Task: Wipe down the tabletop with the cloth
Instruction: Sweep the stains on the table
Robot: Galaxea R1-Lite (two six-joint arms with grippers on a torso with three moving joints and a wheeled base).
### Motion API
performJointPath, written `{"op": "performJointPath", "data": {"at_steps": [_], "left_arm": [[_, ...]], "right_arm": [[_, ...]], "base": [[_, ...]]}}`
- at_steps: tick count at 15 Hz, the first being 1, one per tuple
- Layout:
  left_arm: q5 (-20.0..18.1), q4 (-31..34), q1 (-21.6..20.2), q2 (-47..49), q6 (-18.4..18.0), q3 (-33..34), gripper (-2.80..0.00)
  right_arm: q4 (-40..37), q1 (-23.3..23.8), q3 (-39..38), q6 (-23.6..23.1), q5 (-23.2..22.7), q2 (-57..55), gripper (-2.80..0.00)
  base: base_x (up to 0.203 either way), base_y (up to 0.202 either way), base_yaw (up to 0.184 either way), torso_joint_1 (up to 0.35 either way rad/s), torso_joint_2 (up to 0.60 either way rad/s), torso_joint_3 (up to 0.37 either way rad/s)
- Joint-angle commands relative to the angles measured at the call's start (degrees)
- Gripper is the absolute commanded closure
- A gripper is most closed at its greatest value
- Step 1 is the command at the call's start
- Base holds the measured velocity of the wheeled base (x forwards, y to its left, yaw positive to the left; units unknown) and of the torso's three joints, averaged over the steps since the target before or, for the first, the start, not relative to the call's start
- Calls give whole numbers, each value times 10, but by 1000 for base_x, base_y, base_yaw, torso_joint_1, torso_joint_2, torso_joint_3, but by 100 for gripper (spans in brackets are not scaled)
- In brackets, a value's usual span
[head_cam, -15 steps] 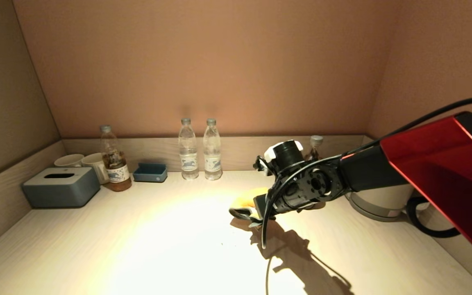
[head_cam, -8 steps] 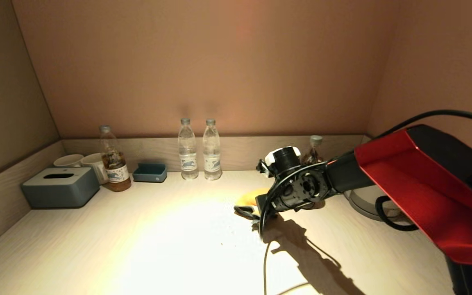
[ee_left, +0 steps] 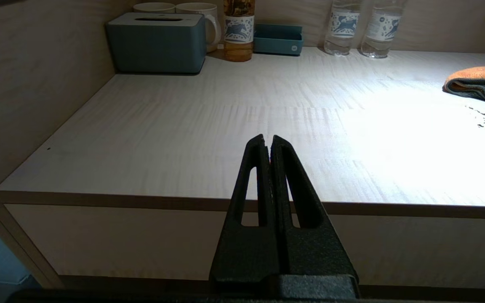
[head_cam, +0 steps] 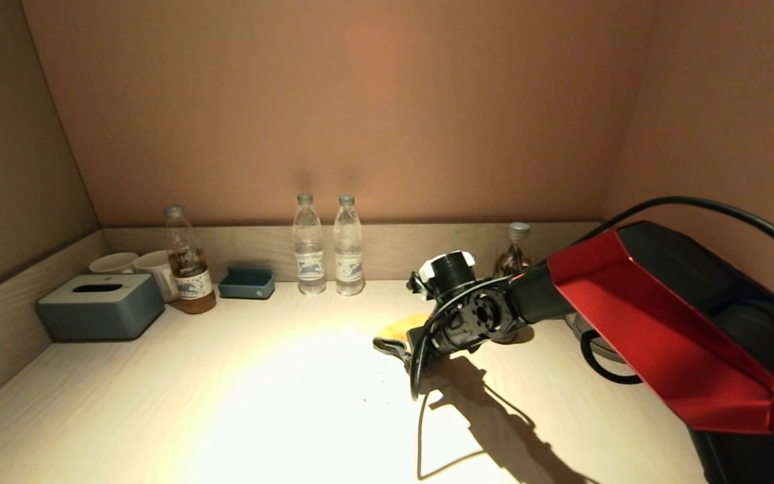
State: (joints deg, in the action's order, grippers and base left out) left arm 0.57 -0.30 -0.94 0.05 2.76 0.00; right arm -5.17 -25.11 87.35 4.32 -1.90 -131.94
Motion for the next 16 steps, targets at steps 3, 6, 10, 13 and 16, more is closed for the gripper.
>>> {"op": "performJointPath", "data": {"at_steps": [3,6,10,13,16], "left_arm": [[0,0,0,0,1,0,0],[0,0,0,0,1,0,0],[0,0,0,0,1,0,0],[0,0,0,0,1,0,0],[0,0,0,0,1,0,0]], "right_arm": [[-2,-41,-1,2,-1,-7,0],[-2,-42,-1,2,-1,-7,0],[2,-90,-52,8,-3,34,0],[2,-103,-78,8,-16,60,0],[3,-122,-127,6,-29,107,0]], "base": [[0,0,0,0,0,0],[0,0,0,0,0,0],[0,0,0,0,0,0],[0,0,0,0,0,0],[0,0,0,0,0,0]]}}
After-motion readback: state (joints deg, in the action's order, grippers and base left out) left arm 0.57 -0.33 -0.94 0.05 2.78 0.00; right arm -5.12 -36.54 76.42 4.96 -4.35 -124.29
